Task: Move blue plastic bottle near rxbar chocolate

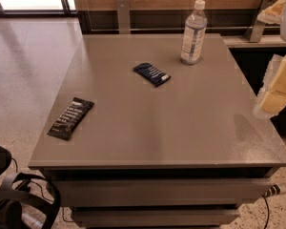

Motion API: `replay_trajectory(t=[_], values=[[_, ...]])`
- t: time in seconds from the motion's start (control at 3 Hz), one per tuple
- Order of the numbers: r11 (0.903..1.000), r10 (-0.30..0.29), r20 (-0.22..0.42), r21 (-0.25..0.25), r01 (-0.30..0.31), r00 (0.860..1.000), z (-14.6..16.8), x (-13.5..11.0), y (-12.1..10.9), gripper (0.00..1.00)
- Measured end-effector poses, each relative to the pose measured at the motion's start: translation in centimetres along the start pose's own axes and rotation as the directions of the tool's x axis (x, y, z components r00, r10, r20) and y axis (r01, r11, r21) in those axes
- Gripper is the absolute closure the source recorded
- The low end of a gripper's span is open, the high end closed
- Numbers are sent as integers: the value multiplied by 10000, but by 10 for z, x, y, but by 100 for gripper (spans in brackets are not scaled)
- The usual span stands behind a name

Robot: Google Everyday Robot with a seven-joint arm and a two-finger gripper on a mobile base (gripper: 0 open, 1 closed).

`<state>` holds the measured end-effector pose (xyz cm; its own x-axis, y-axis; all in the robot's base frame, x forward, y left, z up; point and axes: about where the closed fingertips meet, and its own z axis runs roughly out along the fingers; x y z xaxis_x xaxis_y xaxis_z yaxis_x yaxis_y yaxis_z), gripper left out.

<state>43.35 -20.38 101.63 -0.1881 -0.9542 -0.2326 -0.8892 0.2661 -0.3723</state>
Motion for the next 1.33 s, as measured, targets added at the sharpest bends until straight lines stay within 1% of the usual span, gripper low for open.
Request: replay_trajectory(t=[0.33,0.67,1.0,1.33], values=[[10000,0,0,2,0,10000,0,0,0,0],[9985,426,429,336,-441,9982,-1,9,-18,0],[9826,1348,1553,1065,-1522,9786,-3,36,-56,0],[9473,2213,2986,1604,-2775,9283,-2,61,-96,0]])
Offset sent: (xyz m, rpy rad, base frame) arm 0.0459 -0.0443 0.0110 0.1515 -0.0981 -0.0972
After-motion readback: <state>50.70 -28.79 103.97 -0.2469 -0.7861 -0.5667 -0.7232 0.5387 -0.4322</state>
